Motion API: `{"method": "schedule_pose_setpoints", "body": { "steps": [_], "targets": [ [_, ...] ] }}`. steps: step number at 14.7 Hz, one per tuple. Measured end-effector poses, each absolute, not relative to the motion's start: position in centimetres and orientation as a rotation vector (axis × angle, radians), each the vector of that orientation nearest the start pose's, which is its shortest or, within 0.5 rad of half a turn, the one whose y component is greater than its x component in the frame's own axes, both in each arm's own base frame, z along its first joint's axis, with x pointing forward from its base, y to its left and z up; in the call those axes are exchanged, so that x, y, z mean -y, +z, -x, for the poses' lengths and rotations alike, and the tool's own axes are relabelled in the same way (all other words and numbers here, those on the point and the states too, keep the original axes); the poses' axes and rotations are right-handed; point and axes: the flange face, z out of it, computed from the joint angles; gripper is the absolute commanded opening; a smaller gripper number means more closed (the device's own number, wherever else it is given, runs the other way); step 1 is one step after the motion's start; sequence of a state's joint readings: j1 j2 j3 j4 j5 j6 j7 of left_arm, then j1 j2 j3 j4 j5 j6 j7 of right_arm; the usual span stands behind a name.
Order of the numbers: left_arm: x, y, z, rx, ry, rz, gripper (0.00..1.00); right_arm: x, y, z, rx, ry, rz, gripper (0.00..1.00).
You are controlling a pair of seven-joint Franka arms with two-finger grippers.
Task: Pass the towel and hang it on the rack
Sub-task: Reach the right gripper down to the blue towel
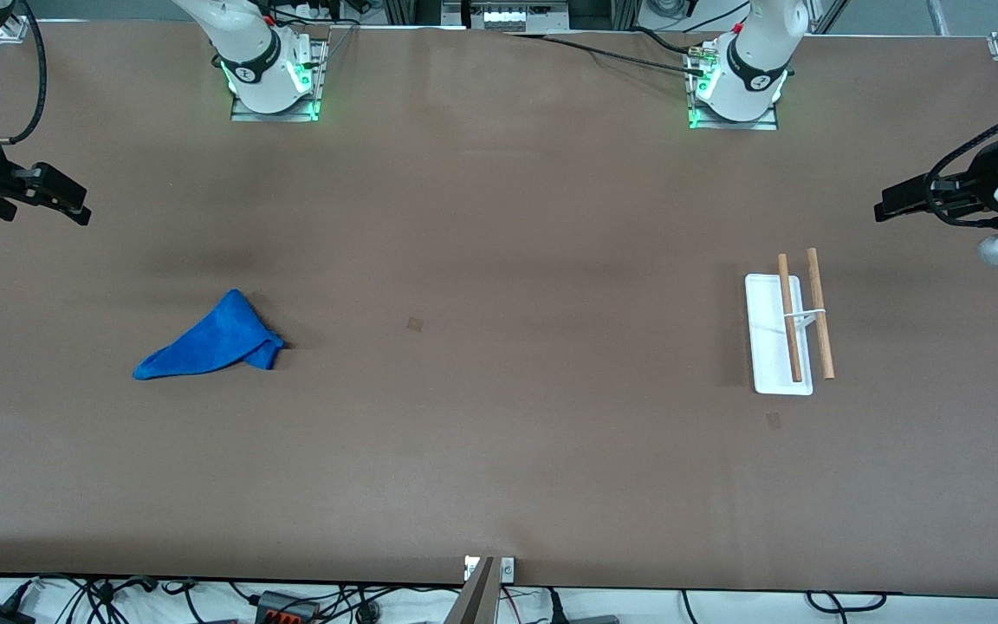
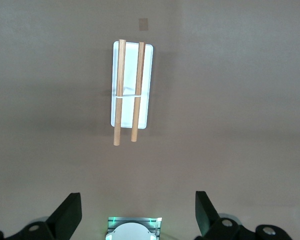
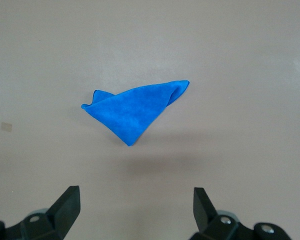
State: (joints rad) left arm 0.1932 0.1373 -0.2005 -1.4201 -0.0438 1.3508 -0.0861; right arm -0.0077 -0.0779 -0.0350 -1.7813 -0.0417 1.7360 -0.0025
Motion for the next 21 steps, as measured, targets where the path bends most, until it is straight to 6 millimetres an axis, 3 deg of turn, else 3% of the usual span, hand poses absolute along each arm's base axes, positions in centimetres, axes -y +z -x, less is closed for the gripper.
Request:
{"method": "schedule_pose_setpoints", "body": {
  "steps": [10, 14, 17, 21],
  "targets": [
    [0.0, 59.8, -57.3, 0.070, 0.338, 3.188, 1.00, 2.2, 57.3, -54.4, -0.038, -0.025, 3.181, 1.00],
    [0.1, 59.8, -57.3, 0.070, 0.338, 3.189, 1.00, 1.9, 55.7, -55.1, -0.027, 0.020, 3.181, 1.00],
    [0.0, 59.9, -57.3, 0.070, 0.337, 3.189, 1.00, 0.8, 51.7, -56.6, 0.001, 0.125, 3.181, 1.00],
    [0.1, 59.9, -57.3, 0.069, 0.337, 3.189, 1.00, 0.2, 42.1, -60.1, 0.006, 0.254, 3.178, 1.00]
  ]
}}
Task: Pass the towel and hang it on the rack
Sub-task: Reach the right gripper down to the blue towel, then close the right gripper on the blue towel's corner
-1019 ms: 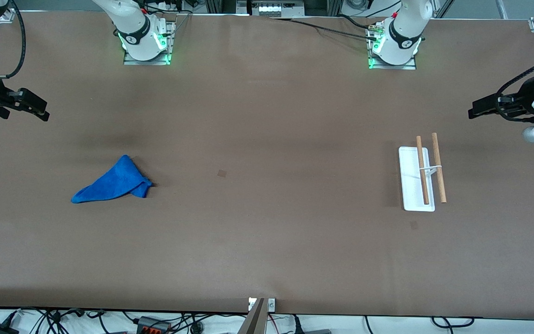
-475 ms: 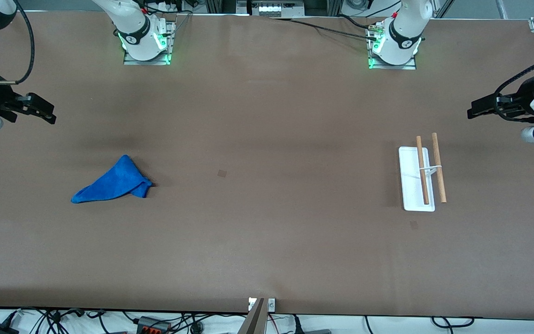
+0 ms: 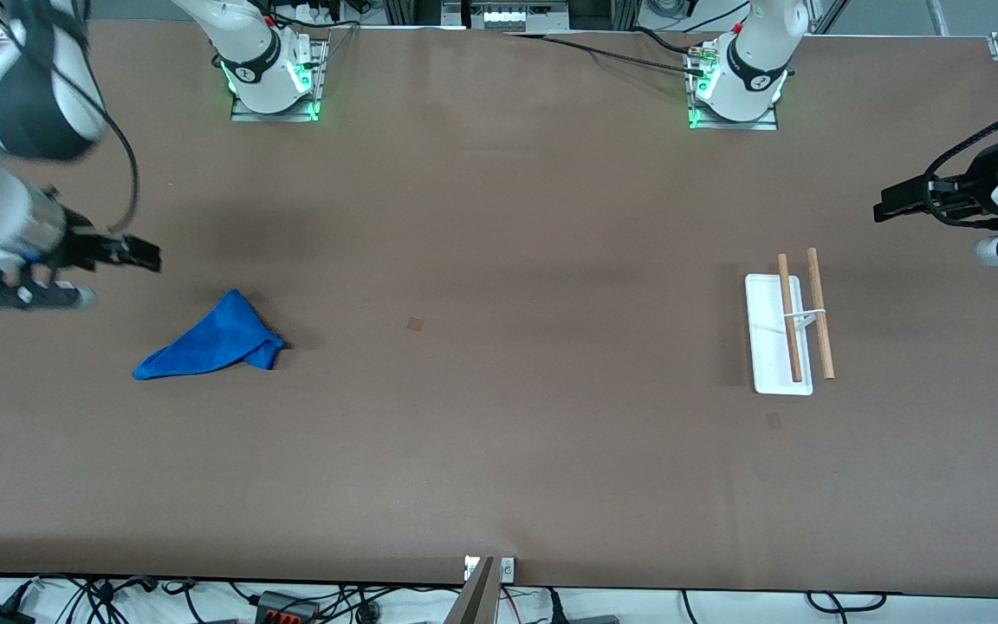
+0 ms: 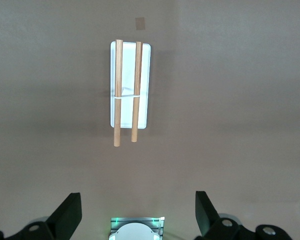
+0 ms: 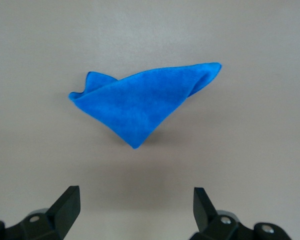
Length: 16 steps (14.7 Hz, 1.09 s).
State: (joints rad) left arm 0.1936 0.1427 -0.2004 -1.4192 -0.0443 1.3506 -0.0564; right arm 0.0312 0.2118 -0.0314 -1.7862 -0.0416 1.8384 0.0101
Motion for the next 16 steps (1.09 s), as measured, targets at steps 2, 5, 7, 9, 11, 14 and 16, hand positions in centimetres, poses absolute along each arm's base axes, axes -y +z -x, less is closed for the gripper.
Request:
{"method": "schedule_pose_setpoints", "body": {
  "steps": [2, 5, 7, 9, 11, 14, 16],
  "targets": [
    [0.1, 59.9, -57.3, 0.069, 0.337, 3.189, 1.00, 0.5, 36.5, -61.5, 0.000, 0.300, 3.176, 1.00],
    [0.1, 59.9, -57.3, 0.067, 0.337, 3.189, 1.00, -0.8, 30.9, -62.8, 0.127, 0.323, 3.168, 1.00],
    [0.2, 59.9, -57.3, 0.066, 0.337, 3.189, 1.00, -2.8, 29.8, -63.6, 0.256, 0.313, 3.159, 1.00],
    [0.2, 59.9, -57.3, 0.066, 0.337, 3.189, 1.00, -4.9, 29.5, -63.9, 0.358, 0.311, 3.149, 1.00],
    [0.2, 59.9, -57.3, 0.064, 0.337, 3.189, 1.00, -7.7, 29.4, -63.7, 0.566, 0.311, 3.113, 1.00],
    [0.2, 59.9, -57.3, 0.064, 0.336, 3.189, 1.00, -10.3, 29.0, -63.6, 1.041, 0.318, 2.962, 1.00],
    [0.3, 59.9, -57.3, 0.064, 0.336, 3.189, 1.00, -10.0, 28.5, -64.0, 1.314, 0.319, 2.824, 1.00]
  ]
}}
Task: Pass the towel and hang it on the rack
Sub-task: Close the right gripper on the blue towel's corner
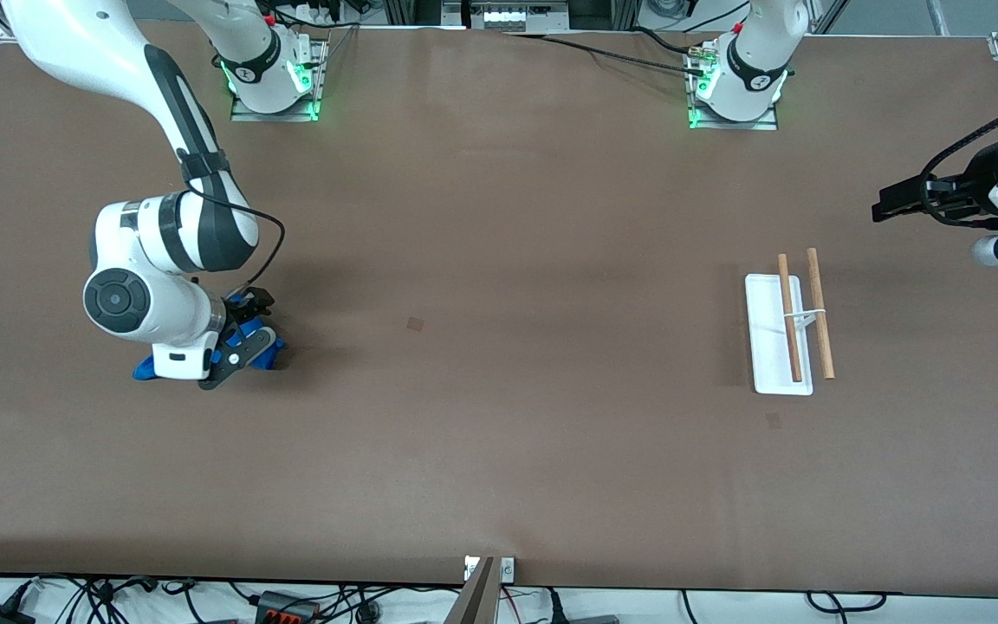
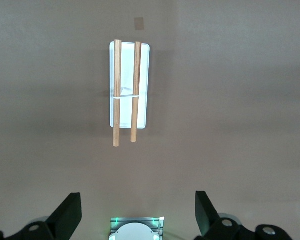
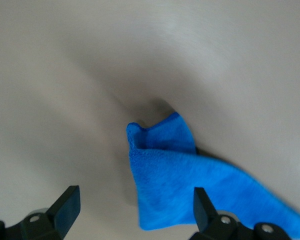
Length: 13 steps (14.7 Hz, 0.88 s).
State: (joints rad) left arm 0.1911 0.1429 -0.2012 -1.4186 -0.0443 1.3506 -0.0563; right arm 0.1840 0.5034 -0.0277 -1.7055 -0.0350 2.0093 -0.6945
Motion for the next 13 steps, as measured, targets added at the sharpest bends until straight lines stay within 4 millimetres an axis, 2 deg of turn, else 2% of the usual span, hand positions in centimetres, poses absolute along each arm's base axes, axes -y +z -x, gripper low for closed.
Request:
{"method": "schedule_pose_setpoints", "body": {
  "steps": [4, 7, 10, 13],
  "targets": [
    [0.3, 59.9, -57.3, 0.064, 0.336, 3.189, 1.00, -9.7, 28.0, -64.4, 1.708, 0.306, 2.557, 1.00],
    [0.3, 59.9, -57.3, 0.063, 0.336, 3.189, 1.00, -9.8, 26.7, -65.1, 1.968, 0.301, 2.327, 1.00],
    [0.3, 59.9, -57.3, 0.062, 0.336, 3.189, 1.00, -9.9, 24.8, -65.1, 2.072, 0.316, 2.190, 1.00],
    [0.3, 59.9, -57.3, 0.062, 0.336, 3.189, 1.00, -10.2, 23.5, -64.9, 2.105, 0.334, 2.134, 1.00]
  ]
}}
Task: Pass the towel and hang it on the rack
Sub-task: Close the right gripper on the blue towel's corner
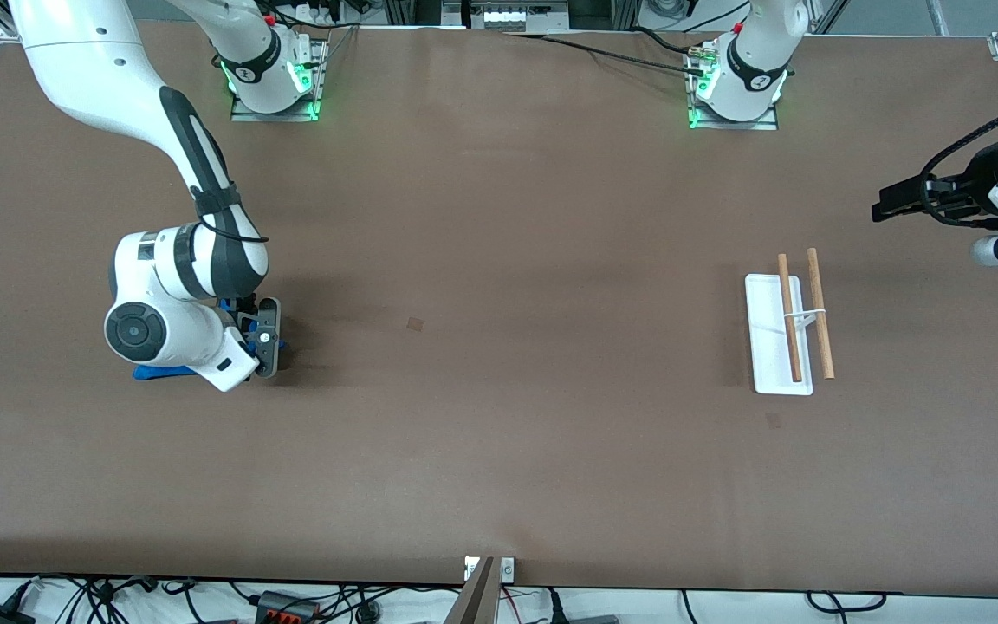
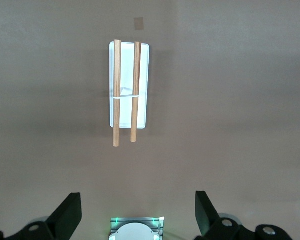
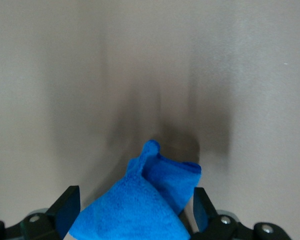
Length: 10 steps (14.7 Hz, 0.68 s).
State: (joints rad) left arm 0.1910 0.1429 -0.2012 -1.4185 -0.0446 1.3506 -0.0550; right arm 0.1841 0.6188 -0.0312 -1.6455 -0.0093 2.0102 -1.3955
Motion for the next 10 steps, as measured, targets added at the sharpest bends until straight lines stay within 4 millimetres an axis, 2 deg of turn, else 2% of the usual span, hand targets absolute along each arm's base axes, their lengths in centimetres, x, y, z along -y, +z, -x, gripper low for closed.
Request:
{"method": "schedule_pose_setpoints", "body": {
  "steps": [5, 6, 7, 10],
  "targets": [
    [0.4, 59.9, -57.3, 0.060, 0.338, 3.197, 1.00, -11.2, 22.4, -64.6, 2.161, 0.348, 2.054, 0.98],
    [0.4, 59.9, -57.3, 0.059, 0.338, 3.202, 1.00, -11.5, 22.3, -64.5, 2.175, 0.348, 2.037, 0.91],
    [0.4, 59.9, -57.3, 0.059, 0.339, 3.204, 1.00, -11.7, 22.2, -64.5, 2.184, 0.349, 2.026, 0.78],
    [0.5, 59.9, -57.3, 0.059, 0.339, 3.205, 1.00, -11.8, 21.9, -64.4, 2.199, 0.351, 2.004, 0.69]
  ]
}}
